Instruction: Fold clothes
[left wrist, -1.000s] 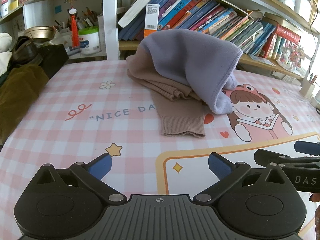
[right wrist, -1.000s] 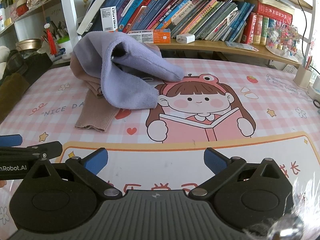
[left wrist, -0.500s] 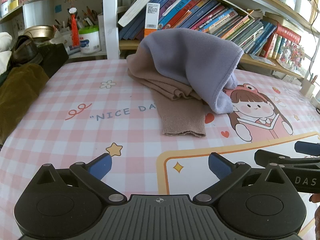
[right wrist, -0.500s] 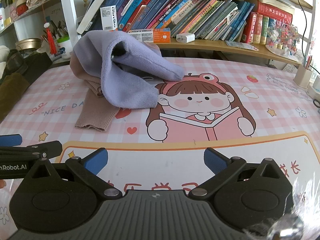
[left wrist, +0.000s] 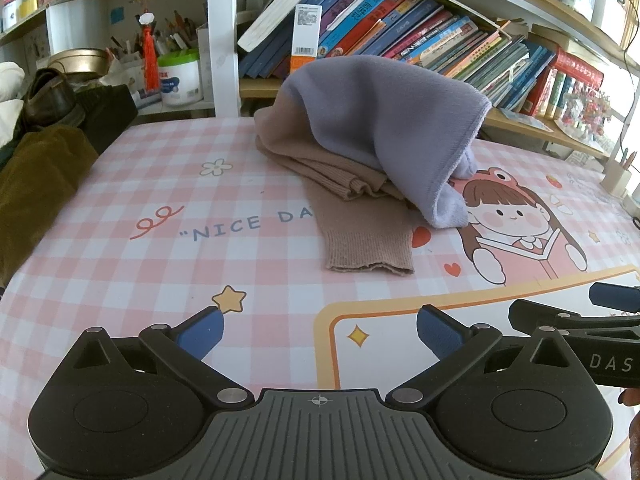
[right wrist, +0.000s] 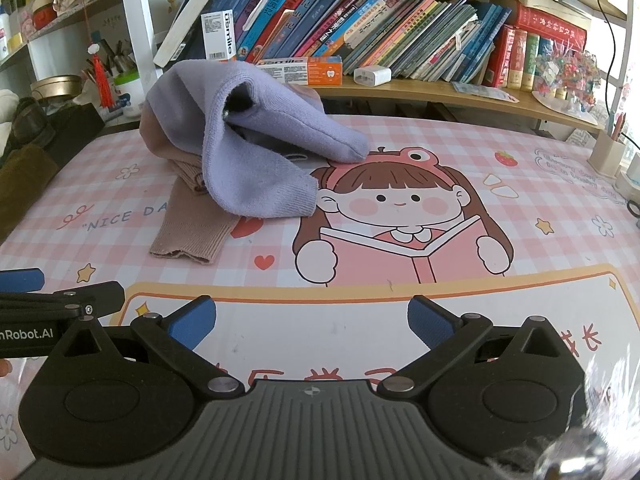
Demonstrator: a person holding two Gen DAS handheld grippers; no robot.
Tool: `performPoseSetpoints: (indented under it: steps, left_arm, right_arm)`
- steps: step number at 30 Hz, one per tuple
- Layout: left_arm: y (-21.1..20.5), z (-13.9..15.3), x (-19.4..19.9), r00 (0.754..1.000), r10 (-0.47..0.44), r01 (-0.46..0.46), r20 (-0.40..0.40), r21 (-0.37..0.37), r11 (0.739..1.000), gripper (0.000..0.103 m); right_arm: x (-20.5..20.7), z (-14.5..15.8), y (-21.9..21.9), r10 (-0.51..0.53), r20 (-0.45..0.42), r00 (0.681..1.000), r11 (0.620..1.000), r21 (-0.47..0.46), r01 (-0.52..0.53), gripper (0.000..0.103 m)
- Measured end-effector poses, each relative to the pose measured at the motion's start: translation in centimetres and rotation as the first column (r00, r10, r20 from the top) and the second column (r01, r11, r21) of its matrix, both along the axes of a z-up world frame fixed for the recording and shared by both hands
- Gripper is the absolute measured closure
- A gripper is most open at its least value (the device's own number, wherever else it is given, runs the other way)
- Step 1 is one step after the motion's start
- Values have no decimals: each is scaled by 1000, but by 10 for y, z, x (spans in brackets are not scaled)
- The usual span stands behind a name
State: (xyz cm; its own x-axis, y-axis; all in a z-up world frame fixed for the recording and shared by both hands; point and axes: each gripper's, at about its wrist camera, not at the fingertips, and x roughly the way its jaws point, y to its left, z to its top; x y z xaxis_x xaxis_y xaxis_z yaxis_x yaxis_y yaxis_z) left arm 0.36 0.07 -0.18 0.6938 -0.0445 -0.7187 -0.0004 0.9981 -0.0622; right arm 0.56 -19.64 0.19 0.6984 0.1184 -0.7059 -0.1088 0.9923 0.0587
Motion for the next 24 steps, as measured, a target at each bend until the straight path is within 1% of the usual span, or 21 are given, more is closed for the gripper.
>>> performPoseSetpoints:
  steps: [24]
  left_arm:
    - [-1, -1, 4, 1000, -1, 1, -10, -5, 1000, 0]
  right_arm:
    - [2, 1, 0, 3, -4, 1000, 1000, -5, -3, 0]
